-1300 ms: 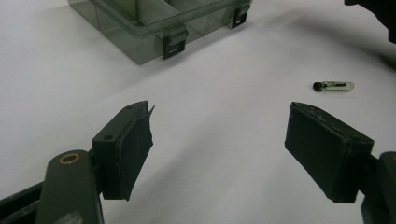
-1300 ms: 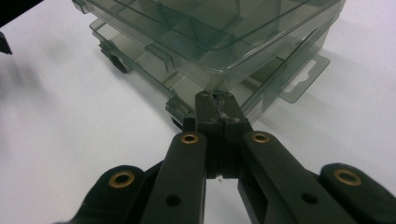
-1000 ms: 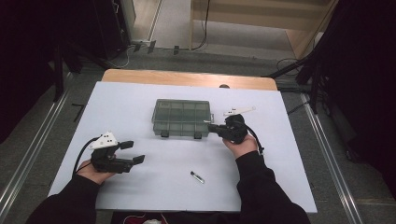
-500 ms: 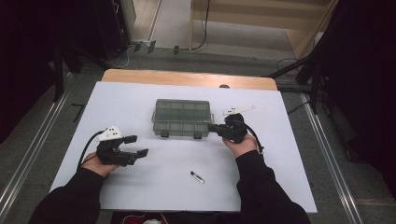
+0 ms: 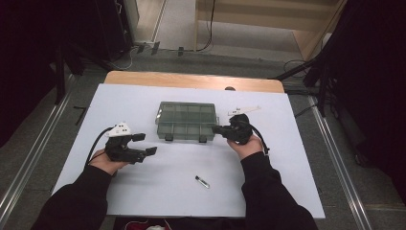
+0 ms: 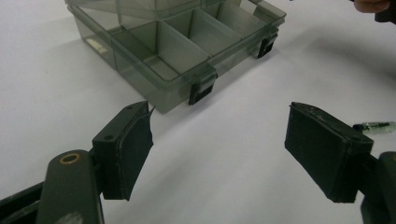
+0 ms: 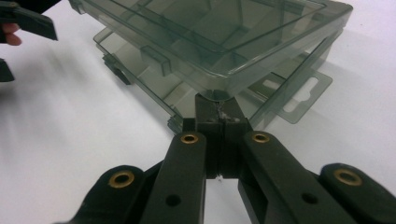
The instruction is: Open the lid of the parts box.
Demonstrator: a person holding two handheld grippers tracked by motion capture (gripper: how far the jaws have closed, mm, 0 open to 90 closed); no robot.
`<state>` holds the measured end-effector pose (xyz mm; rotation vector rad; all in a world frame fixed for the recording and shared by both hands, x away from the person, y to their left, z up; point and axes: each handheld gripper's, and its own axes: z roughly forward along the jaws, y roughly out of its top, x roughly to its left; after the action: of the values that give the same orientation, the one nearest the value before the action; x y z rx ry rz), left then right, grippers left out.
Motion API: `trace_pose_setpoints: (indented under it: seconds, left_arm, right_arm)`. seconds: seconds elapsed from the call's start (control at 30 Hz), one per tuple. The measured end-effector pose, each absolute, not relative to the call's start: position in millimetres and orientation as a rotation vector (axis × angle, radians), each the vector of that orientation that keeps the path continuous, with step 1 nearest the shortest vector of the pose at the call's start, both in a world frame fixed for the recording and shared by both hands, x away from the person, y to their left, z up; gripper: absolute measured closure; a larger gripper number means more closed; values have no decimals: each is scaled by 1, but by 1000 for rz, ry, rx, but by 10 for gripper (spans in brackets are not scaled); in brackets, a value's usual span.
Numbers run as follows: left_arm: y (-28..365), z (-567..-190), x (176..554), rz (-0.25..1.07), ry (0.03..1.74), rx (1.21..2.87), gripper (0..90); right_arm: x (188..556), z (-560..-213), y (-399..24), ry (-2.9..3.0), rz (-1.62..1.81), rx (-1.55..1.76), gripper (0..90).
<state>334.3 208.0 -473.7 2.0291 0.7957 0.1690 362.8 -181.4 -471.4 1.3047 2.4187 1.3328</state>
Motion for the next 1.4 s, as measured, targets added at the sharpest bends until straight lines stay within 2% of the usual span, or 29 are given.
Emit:
trace_pose_setpoints:
  seconds: [0.4, 0.63, 0.87, 1.4]
  left_arm:
    - [208, -466, 361, 121, 800, 2027, 242]
    - [207, -460, 375, 191, 780, 2089, 243]
    - [209, -457, 394, 133, 828, 2055, 255]
    - [207, -463, 417, 126, 844, 2030, 278]
  right_arm:
    - [365, -465, -181, 2418, 1344, 1290, 900]
    - [366, -463, -181, 2413, 1353, 1295, 900]
    - [367, -461, -182, 2416, 1355, 1295, 900]
    - [371, -453, -183, 2409, 1371, 1304, 900]
